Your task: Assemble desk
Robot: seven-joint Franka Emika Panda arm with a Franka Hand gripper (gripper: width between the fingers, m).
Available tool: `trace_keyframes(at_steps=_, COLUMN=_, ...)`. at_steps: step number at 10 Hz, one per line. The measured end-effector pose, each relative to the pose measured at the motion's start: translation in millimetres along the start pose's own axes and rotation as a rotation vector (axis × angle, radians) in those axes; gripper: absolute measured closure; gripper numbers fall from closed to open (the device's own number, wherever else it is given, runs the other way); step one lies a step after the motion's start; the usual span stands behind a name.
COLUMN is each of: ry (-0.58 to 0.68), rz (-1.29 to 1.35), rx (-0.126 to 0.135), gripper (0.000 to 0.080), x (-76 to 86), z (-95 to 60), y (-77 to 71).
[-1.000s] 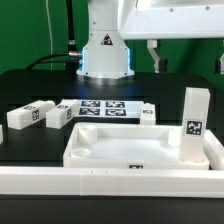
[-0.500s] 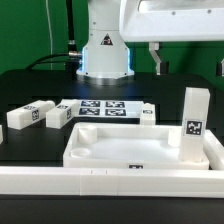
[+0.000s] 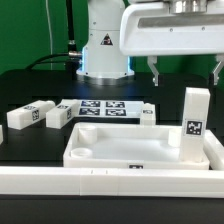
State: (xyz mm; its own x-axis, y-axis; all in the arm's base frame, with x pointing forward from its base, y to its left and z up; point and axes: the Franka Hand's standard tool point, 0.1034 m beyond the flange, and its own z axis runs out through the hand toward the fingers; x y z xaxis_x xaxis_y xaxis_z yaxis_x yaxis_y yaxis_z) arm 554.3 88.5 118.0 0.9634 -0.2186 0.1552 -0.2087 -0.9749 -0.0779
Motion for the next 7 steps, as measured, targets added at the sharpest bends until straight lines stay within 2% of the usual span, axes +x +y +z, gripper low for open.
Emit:
trace_keyframes(at_steps=3, ry=-0.02, rz=0.0, rx=-0.005, gripper=0.015, x=-0.6, z=0.3, y=1.0)
trace_keyframes(at_steps=4, ry=-0.029, rz=-0.002, rx=-0.007, gripper=0.015, x=-5.3, z=2.3, y=5.5)
trace_keyframes(at_steps=5, ry=-0.104, rz=-0.009, rx=-0.017, gripper=0.015, x=-18.1, z=5.7, y=16.0)
trace_keyframes(at_steps=7, ry=-0.18, rz=-0.01, rx=-0.022, gripper=0.015, x=-30.3, z=12.2, y=35.8)
